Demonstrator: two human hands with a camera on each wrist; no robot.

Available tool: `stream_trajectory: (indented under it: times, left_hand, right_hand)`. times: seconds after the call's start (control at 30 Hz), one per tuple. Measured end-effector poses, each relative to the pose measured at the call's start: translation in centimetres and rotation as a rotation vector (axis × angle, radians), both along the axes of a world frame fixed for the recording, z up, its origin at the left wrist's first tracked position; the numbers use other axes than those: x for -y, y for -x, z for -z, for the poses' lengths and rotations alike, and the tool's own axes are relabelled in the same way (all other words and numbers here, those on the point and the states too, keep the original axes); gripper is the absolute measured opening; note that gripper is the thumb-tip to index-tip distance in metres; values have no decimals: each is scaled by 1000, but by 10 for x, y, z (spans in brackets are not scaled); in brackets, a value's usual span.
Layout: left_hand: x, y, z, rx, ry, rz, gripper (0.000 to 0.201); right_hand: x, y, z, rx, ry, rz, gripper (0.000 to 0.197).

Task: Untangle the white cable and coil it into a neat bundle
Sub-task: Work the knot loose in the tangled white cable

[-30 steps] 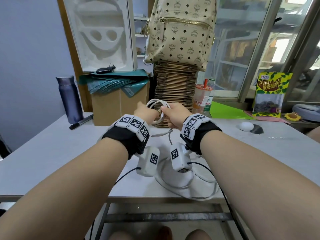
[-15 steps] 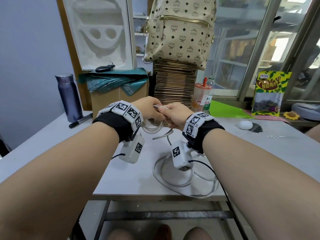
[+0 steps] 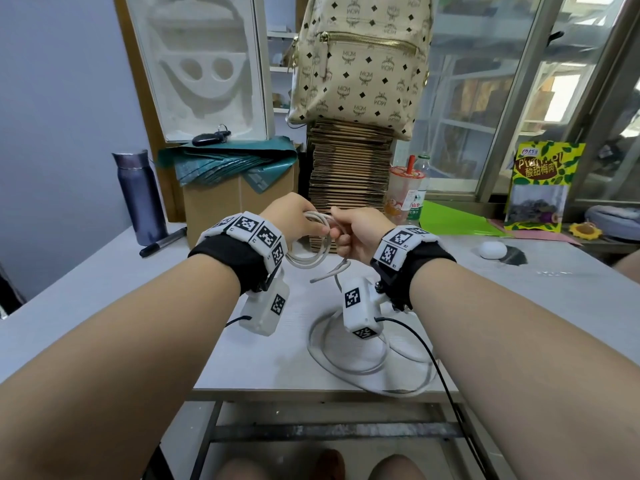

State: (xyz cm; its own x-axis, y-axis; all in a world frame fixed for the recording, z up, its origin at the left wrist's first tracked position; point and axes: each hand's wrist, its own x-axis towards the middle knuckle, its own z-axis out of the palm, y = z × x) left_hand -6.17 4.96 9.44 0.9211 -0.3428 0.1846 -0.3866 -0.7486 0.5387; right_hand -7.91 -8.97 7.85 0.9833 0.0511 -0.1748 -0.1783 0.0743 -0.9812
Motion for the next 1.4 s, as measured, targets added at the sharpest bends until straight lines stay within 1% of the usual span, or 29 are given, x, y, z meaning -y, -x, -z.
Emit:
stream_trajectory:
  times: [0.1, 0.2, 0.33, 0.4, 0.53, 0.6, 0.7, 0.8, 0.9, 1.03, 1.17, 1.23, 1.33, 1.37, 1.4]
  left_hand:
    - [-2, -1, 0, 6, -10, -24, 14]
    - [-5, -2, 2, -3, 13, -15, 17]
    - [-8, -4, 5, -54, 168, -9, 23]
    - [-9, -4, 7, -77, 231, 2, 22]
    - [-11, -2, 11, -112, 430, 54, 17]
    - [-12, -2, 13, -120, 456, 70, 17]
    - [-13, -7, 18, -126, 506, 42, 15]
    - [-13, -14, 24, -167, 692, 29, 14]
    - [-13, -18, 28, -229, 929, 36, 18]
    - [-12, -22, 27, -237, 1179, -39, 15]
    - [-10, -22, 21, -291, 1423, -94, 14]
    - [-5, -21, 21, -311, 1458, -96, 13]
    - [1, -19, 21, -292, 1440, -109, 14]
    - [2, -18, 20, -280, 1440, -121, 15]
    - [3, -18, 20, -270, 1444, -140, 15]
  right_hand:
    - [-3, 2, 0, -2, 0, -18, 27]
    - [-5, 2, 0, 22, 30, 7, 26]
    - [-4, 3, -1, 110, 53, 48, 29]
    - [-2, 5, -1, 132, 65, 42, 27]
    - [2, 3, 3, 160, 61, 55, 20]
    - [3, 3, 5, 167, 55, 50, 17]
    - [3, 2, 5, 153, 52, 46, 13]
    - [3, 0, 8, 168, 86, 18, 16]
    - [1, 2, 10, 153, 130, -49, 12]
    - [-4, 7, 14, 79, 286, -167, 6]
    - [-8, 5, 19, 114, 304, -120, 4]
    - [-11, 1, 18, 116, 300, -126, 4]
    - [-15, -4, 17, 151, 255, -135, 29]
    - [-16, -4, 16, 158, 227, -145, 29]
    - [-17, -4, 16, 163, 202, -162, 23]
